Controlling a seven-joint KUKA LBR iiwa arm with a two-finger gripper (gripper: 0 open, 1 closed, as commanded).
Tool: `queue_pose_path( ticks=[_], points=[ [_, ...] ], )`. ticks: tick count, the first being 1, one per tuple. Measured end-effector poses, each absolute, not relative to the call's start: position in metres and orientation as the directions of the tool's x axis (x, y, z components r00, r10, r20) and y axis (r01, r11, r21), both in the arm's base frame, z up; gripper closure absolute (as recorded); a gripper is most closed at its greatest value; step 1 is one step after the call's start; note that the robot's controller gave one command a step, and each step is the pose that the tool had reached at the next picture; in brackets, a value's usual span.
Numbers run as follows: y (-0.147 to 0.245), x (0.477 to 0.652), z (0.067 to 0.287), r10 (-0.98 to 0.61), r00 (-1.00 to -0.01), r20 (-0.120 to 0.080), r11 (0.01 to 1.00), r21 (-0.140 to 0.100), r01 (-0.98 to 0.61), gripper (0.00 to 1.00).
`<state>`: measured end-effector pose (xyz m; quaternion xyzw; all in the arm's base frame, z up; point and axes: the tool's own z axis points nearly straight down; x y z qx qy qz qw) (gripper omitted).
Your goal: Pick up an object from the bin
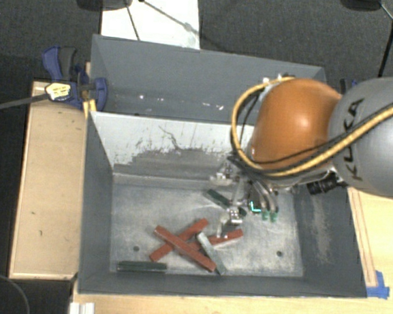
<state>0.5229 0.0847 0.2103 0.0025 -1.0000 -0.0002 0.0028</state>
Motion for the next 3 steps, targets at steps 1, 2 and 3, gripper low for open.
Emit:
queue_pose_path(
  ticks=[1, 2, 3],
  points=[
    [0.084, 0.525, 0.214, -0.002, -1.0, -0.003, 1.0, 0.001, -0.002, 0.0],
    [0.078, 0.518, 0.159, -0.019, -1.0, -0.008, 1.0, 0.001, -0.019, 0.0],
    [0.061, 0.516, 0.081, -0.088, -0.996, 0.02, 0.996, 0.005, -0.088, 1.0]
  ],
)
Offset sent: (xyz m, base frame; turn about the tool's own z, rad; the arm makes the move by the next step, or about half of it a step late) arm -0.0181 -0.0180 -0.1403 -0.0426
